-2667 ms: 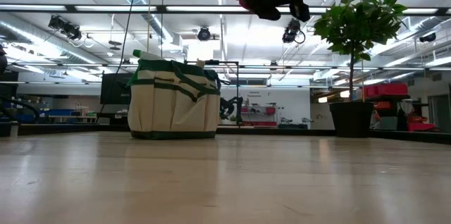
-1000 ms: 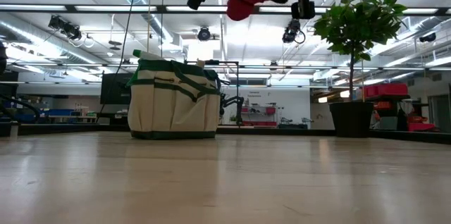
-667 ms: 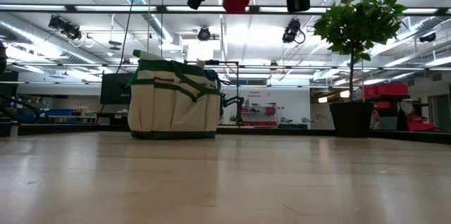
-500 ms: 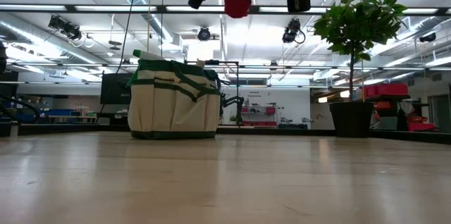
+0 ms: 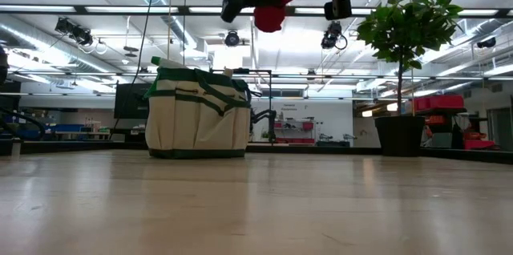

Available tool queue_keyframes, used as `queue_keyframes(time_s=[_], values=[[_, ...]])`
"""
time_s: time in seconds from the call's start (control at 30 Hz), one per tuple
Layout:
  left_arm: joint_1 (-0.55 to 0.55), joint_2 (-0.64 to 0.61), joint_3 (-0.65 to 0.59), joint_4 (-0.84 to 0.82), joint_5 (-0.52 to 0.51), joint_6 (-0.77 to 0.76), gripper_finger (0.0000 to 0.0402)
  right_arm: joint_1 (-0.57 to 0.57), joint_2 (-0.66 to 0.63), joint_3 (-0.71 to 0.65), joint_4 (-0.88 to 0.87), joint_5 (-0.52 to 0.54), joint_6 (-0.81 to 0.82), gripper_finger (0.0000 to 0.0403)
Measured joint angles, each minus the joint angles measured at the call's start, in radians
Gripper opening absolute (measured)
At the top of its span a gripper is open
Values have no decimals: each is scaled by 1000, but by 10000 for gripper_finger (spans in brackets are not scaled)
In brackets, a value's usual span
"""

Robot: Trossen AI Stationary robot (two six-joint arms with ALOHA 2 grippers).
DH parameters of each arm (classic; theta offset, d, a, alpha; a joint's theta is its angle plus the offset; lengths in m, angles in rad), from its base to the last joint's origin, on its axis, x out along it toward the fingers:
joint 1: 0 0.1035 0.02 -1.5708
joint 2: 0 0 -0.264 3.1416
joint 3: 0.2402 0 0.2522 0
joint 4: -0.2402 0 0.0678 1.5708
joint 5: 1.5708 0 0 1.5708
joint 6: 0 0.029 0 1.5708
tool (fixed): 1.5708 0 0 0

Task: Pick & Place Garden tools in Gardening bag
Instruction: Put the red gloves into the gardening bag

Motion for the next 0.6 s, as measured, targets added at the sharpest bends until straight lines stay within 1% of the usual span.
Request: queue_keyframes(time_s=[0.17, 0.37, 0.47, 0.6], values=[[0, 50, 1, 78, -1, 1, 309, 0, 1, 0, -8, -4, -2, 10], [0, 65, 0, 75, -27, 37, 306, 0, 1, 0, -8, -20, -5, 10], [0, 66, 0, 79, -35, 43, 293, 0, 1, 0, -6, -20, -8, 10], [0, 65, 0, 82, -44, 43, 258, 0, 1, 0, -6, -22, -12, 10]])
